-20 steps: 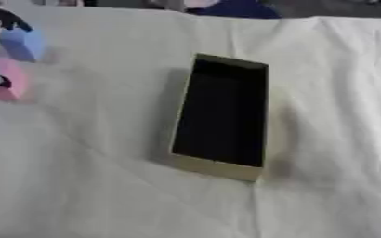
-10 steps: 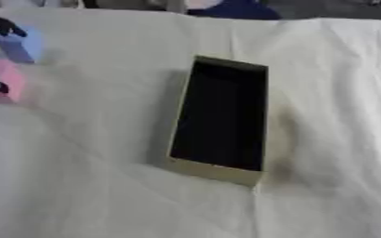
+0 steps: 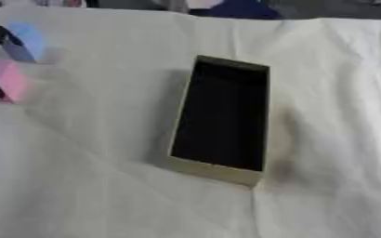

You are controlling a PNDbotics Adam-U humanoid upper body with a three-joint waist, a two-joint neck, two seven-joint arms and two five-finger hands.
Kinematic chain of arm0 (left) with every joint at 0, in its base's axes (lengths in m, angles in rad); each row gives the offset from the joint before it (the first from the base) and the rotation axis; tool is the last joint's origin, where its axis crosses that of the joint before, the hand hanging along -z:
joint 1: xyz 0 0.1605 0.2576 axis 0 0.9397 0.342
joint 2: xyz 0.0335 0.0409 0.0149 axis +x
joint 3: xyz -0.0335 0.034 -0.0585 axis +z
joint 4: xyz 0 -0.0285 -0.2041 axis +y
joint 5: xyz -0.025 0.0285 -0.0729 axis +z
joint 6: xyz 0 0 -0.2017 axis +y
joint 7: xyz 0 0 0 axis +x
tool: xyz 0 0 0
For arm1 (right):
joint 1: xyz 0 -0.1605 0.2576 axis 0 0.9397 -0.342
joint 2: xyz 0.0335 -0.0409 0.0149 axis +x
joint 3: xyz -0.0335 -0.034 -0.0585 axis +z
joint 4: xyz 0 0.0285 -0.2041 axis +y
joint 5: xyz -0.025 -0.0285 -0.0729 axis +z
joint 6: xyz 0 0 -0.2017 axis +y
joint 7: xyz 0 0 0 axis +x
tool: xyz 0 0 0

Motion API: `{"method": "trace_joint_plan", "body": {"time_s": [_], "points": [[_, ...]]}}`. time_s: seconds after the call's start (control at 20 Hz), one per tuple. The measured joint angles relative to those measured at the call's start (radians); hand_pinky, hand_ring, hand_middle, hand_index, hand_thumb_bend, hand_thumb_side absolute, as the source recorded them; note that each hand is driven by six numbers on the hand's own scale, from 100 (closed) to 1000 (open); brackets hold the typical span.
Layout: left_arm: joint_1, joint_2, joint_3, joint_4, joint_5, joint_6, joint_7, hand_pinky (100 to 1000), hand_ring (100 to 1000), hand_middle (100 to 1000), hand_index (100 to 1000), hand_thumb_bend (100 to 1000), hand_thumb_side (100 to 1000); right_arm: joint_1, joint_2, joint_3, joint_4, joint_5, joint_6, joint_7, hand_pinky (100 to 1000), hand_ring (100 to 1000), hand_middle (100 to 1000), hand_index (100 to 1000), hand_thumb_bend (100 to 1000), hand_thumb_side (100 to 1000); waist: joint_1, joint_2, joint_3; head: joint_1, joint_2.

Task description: Pick up objects on the table and place them in the box.

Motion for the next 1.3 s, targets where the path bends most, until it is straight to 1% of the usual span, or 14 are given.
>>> {"method": "trace_joint_plan", "body": {"time_s": [0.1,0.3,0.35,0.5,0.75,1.05,1.1,1.3], "points": [[0.001,0.0,0.003,0.0,0.001,0.001,-0.005,879,892,898,936,662,155,0.0,0.0,0.0,0.0,0.0,0.0,0.0,824,802,626,838,100,858,0.0,0.0,0.0,-0.001,0.0],[0.004,0.008,0.008,-0.007,0.008,0.005,-0.009,873,885,868,911,681,155,0.0,0.0,0.0,0.0,0.0,0.001,0.001,825,802,625,838,100,859,0.0,0.0,0.001,-0.003,0.0],[0.006,0.012,0.009,-0.009,0.006,0.007,-0.012,877,889,872,912,702,146,0.0,0.0,0.001,0.0,0.0,0.002,0.002,825,802,625,838,100,859,0.0,0.0,0.002,-0.003,0.0],[0.01,0.021,0.009,-0.01,-0.014,0.016,-0.025,880,896,887,924,721,144,0.0,0.0,0.002,0.0,0.0,0.003,0.003,825,803,625,838,100,860,0.001,0.0,0.002,-0.004,0.0],[0.012,0.026,0.009,-0.007,-0.065,0.029,-0.046,884,901,891,922,733,135,0.0,0.001,0.004,0.0,0.0,0.005,0.005,825,803,625,838,100,861,0.001,0.0,0.001,-0.004,0.0],[0.015,0.026,0.013,0.016,-0.104,0.035,-0.034,872,894,886,919,707,134,0.0,0.002,0.005,0.0,0.0,0.007,0.007,826,803,624,838,100,862,0.0,0.002,-0.003,-0.003,0.0],[0.015,0.025,0.015,0.021,-0.109,0.036,-0.026,865,889,885,921,690,135,0.0,0.003,0.005,0.0,0.0,0.007,0.007,826,803,623,838,100,863,0.0,0.003,-0.004,-0.003,0.0],[0.015,0.02,0.016,0.039,-0.12,0.041,0.021,853,884,886,922,670,133,0.0,0.009,0.005,0.0,0.0,0.008,0.008,826,803,622,839,100,865,0.0,0.007,-0.008,-0.003,-0.001]]}}
